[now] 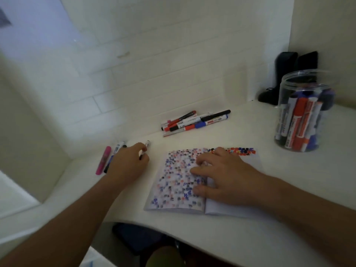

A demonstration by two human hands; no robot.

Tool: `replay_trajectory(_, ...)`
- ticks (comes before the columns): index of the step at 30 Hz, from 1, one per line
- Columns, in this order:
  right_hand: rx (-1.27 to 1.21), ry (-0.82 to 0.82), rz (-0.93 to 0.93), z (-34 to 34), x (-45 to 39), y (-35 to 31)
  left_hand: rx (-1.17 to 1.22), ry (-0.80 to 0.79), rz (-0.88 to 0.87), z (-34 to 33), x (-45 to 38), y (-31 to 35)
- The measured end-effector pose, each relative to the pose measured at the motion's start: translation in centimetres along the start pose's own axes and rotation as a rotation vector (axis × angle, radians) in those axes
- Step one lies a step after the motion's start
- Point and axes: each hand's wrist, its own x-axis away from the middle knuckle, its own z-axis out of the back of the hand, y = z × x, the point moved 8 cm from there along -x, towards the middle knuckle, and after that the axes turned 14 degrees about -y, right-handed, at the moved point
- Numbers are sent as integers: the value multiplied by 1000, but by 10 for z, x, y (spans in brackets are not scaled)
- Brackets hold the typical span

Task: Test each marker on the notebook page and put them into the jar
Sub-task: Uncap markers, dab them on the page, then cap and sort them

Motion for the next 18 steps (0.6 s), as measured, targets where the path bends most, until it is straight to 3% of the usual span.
replay_trajectory(6, 0, -8, -22, 1, 3, 4, -250, -47, 108, -7, -11, -33)
replay_trajectory(9, -3, 11, -32, 4, 2, 7, -339, 1, 121, 4, -20, -23)
replay_trajectory(15, -14, 50, -39, 6, -1, 18, -172, 7, -174, -10, -61, 67)
replay_trajectory(18, -26, 65, -28, 6, 0, 21, -93, -9, -208, -20, -88, 102)
